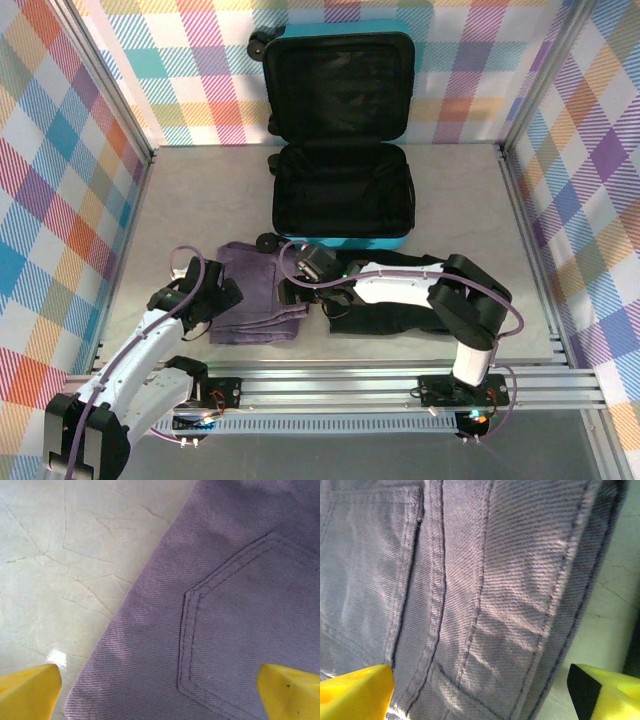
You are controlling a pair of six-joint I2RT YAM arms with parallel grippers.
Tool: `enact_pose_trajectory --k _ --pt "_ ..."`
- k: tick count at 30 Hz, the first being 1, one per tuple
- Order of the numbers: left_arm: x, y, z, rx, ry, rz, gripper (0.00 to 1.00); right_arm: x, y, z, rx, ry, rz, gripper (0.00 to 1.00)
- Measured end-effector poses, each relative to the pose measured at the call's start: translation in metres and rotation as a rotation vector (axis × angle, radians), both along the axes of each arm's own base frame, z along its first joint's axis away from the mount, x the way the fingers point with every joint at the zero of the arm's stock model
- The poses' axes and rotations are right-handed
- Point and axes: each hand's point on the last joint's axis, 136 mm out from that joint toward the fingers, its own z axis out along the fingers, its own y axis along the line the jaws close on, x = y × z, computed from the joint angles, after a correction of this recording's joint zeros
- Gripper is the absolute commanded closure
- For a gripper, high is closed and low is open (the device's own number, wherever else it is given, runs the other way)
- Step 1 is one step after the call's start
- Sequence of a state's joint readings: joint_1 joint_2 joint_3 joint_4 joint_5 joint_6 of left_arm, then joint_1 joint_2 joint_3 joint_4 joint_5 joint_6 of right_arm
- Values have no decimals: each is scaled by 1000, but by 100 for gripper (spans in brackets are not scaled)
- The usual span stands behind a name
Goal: Pack the luggage
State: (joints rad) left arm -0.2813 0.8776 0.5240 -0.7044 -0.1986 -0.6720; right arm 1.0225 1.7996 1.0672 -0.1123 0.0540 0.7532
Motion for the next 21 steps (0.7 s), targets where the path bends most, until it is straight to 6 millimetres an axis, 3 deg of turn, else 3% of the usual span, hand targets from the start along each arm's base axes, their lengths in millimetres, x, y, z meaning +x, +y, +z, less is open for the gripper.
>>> enact_pose_trajectory --k 9,14,21 --pt "-7 -13 -19 -66 46 -36 10 -2 9 -4 -13 29 17 10" --pt "-13 -23 -33 -114 43 -43 13 -2 4 -6 -46 29 9 9" --pt "-20 -50 -23 -171 -8 -110 11 -3 -7 -13 -100 36 -2 9"
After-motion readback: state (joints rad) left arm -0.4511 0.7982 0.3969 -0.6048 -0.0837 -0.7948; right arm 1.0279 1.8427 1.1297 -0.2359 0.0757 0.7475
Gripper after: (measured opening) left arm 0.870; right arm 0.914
